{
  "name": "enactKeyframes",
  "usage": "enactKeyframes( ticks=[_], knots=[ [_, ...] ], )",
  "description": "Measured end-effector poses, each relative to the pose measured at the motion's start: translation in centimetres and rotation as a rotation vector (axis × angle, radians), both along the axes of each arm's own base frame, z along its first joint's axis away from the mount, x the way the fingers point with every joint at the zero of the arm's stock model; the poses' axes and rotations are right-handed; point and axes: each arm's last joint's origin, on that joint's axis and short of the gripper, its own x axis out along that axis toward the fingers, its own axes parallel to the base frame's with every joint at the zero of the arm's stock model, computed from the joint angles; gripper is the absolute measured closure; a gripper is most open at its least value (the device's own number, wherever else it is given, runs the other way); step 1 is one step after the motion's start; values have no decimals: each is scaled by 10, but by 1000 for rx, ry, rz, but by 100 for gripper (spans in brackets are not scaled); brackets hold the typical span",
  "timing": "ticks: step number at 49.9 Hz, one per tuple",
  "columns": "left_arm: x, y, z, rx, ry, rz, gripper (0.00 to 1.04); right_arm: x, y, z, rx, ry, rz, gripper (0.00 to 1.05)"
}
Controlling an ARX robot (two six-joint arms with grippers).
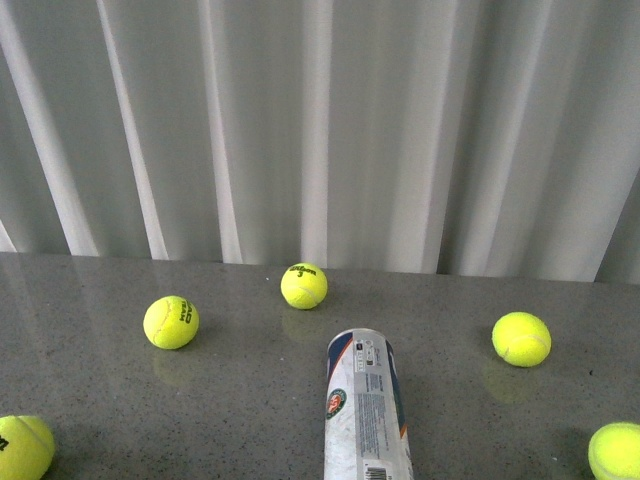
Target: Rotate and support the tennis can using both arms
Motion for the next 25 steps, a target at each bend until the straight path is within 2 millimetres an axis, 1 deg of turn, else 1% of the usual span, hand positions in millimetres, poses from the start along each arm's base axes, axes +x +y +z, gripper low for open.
enactKeyframes(
  ticks=[25],
  knots=[
    [0, 0, 0, 0, 0, 0, 7, 0, 0, 0, 0, 0, 0, 7]
  ],
)
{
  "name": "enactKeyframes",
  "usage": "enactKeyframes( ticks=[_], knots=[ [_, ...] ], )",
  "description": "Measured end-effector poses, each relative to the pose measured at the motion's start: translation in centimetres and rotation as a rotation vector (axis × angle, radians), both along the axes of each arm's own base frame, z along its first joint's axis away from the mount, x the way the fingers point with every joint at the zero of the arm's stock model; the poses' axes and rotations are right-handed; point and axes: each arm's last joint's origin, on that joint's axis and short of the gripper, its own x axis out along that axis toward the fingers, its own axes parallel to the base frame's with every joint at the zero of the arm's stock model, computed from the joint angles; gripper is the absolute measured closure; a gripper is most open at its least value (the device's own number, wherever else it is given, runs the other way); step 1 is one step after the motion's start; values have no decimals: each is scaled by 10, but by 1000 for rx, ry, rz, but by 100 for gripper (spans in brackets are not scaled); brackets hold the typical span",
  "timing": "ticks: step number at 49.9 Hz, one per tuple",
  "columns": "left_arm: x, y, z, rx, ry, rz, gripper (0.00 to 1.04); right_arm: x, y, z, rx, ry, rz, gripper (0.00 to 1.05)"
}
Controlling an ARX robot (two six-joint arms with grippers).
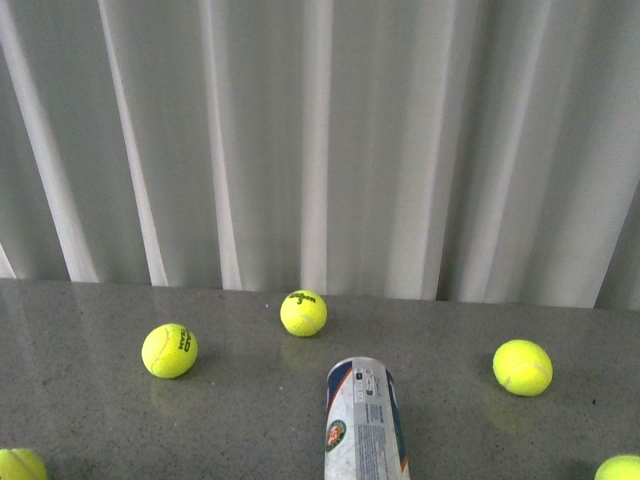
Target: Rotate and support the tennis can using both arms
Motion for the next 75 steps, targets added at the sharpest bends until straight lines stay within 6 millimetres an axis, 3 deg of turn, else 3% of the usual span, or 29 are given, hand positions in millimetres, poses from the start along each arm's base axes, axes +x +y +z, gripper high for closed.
enactKeyframes(
  ticks=[45, 48, 51, 55, 60, 65, 75],
  knots=[
    [0, 0, 0, 0, 0, 0, 7, 0, 0, 0, 0, 1, 0, 7],
    [0, 0, 0, 0, 0, 0, 7, 2, -1, 0, 74, 151, 18, 7],
    [0, 0, 0, 0, 0, 0, 7, 13, -1, 7, 145, 246, 22, 7],
    [0, 0, 0, 0, 0, 0, 7, 39, 4, 22, 172, 329, 55, 7],
    [0, 0, 0, 0, 0, 0, 7, 71, 16, 28, 187, 430, 128, 7],
    [0, 0, 0, 0, 0, 0, 7, 116, 33, 18, 233, 642, 195, 7],
    [0, 0, 0, 0, 0, 0, 7, 189, 76, -13, 284, 876, 245, 7]
  ],
)
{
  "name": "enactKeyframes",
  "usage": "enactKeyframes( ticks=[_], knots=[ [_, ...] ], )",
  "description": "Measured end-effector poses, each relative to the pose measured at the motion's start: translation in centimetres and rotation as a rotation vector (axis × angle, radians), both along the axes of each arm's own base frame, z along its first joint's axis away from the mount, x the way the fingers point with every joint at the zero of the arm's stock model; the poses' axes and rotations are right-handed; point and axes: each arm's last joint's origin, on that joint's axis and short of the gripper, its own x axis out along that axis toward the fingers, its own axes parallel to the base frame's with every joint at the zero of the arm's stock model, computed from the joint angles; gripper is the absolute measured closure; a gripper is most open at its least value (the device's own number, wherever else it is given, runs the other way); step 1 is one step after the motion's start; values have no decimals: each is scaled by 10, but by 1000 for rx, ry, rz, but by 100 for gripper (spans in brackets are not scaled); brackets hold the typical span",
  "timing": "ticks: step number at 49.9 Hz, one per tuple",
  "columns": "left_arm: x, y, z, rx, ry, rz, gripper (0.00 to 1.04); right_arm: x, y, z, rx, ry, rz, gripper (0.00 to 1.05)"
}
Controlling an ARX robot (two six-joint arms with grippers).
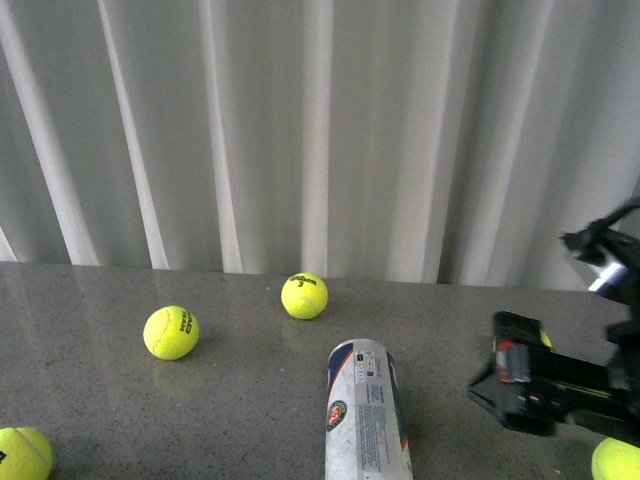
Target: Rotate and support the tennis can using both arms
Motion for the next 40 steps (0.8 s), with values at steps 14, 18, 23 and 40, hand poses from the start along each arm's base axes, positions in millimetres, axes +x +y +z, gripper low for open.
enactKeyframes(
  ticks=[14, 18, 23, 40],
  knots=[
    [0, 0, 0, 0, 0, 0, 7, 35, 44, -17, 21, 73, 67, 7],
    [0, 0, 0, 0, 0, 0, 7, 40, 54, -25, 11, 97, 89, 7],
    [0, 0, 0, 0, 0, 0, 7, 47, 64, -36, -3, 119, 106, 7],
    [0, 0, 0, 0, 0, 0, 7, 77, 88, -60, -39, 166, 139, 7]
  ],
)
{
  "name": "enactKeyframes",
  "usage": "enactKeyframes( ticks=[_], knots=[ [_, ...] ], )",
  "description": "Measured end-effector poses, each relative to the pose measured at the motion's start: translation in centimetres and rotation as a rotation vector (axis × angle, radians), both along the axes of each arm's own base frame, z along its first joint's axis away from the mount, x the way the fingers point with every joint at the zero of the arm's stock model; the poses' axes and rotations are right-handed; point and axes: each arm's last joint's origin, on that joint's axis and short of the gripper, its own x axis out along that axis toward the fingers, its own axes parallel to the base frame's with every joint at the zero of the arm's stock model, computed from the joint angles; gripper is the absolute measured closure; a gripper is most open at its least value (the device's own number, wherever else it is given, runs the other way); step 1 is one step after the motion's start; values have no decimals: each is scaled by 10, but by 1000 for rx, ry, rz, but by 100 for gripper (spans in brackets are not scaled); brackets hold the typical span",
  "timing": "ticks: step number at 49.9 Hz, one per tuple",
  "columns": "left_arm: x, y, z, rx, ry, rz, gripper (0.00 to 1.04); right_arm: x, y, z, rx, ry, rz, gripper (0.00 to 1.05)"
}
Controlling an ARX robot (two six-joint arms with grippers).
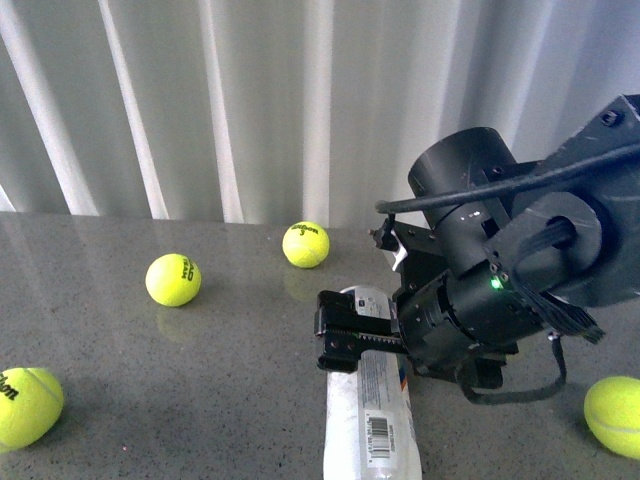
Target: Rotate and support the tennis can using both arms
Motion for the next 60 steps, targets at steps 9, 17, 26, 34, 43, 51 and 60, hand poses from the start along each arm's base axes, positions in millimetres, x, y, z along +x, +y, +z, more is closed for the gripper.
enactKeyframes(
  ticks=[9, 17, 26, 34, 43, 51, 60],
  knots=[
    [0, 0, 0, 0, 0, 0, 7, 15, 9, -9, -3, 10, 7, 7],
    [0, 0, 0, 0, 0, 0, 7, 19, 14, -17, 0, 31, 32, 7],
    [0, 0, 0, 0, 0, 0, 7, 20, 13, -18, -24, 24, 58, 33],
    [0, 0, 0, 0, 0, 0, 7, 18, -3, -11, -97, -42, 173, 54],
    [0, 0, 0, 0, 0, 0, 7, 10, -17, 24, -244, -269, 513, 71],
    [0, 0, 0, 0, 0, 0, 7, 4, -16, 45, -408, -478, 926, 83],
    [0, 0, 0, 0, 0, 0, 7, 4, -11, 35, -570, -574, 1227, 91]
  ],
)
